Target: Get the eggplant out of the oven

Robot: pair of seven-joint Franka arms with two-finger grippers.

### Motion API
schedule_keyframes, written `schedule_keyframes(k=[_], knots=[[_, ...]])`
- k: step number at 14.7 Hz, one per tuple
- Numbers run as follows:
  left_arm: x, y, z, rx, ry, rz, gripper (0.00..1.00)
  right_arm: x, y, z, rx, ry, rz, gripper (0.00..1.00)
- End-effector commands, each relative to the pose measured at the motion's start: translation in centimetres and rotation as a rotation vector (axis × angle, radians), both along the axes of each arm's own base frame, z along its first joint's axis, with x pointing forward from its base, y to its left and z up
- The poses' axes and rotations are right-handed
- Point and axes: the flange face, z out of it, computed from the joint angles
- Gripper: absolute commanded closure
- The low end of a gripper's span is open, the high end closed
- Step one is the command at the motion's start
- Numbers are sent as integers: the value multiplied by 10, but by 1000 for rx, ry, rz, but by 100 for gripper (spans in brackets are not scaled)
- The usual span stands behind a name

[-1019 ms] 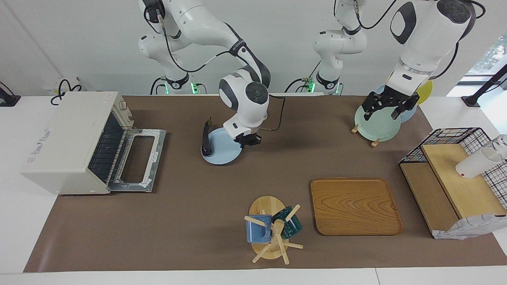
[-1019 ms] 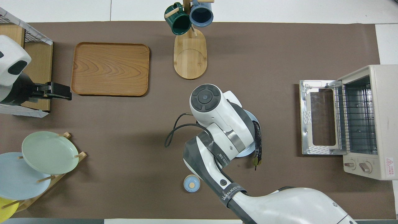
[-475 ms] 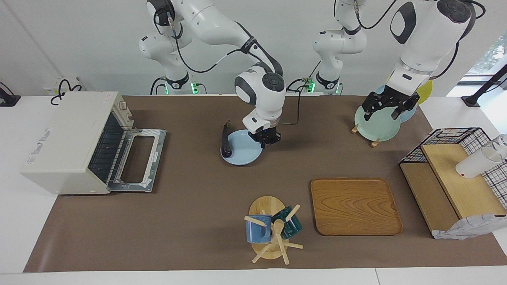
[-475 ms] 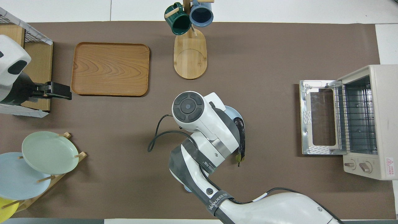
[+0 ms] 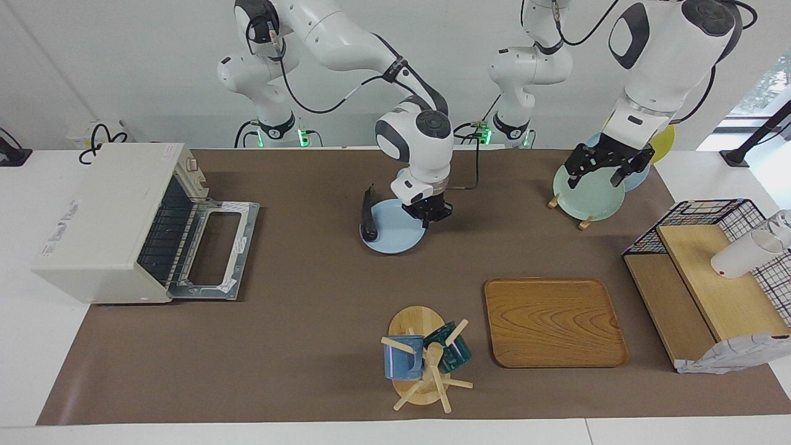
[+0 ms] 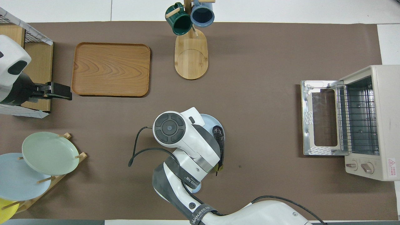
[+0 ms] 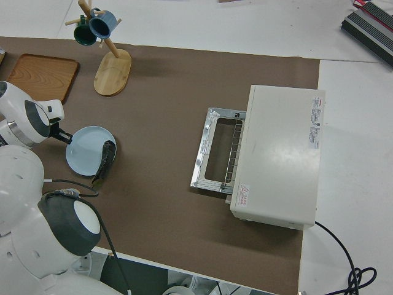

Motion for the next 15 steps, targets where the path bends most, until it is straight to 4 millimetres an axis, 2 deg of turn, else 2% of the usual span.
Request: schedule_keyframes(k=[1,2,4,5,6,8,9,11,13,14,15], knots=[[-2,3,0,-14,-22,1,0,13,-5,-2,46,-16,-49,100],[-2,3,-2,-14,-20,3,0,12,-2,3,57,-17,-52,94],[-3,3,-7,-14,-19,3,0,10,2,7,67,-18,-51,70],[-3,3,-6,-14,-20,3,0,11,-1,10,60,-15,-51,65],[-3,3,-7,-14,-20,3,0,12,-5,12,57,-14,-53,65],[-3,2,-7,-14,-20,3,0,17,-21,33,30,-6,-59,65],[-3,0,-7,-14,-20,0,0,24,-37,48,18,0,-75,65],[-4,-7,-7,-14,-18,-6,0,42,-93,73,-44,37,-50,70],[-5,-13,-9,-15,-12,-15,0,52,-149,77,-106,105,-43,77],[-7,-30,-14,-15,-4,-39,0,54,-182,70,-157,134,-62,86],[-9,-43,-18,-15,4,-37,0,49,-202,64,-200,146,-66,97]])
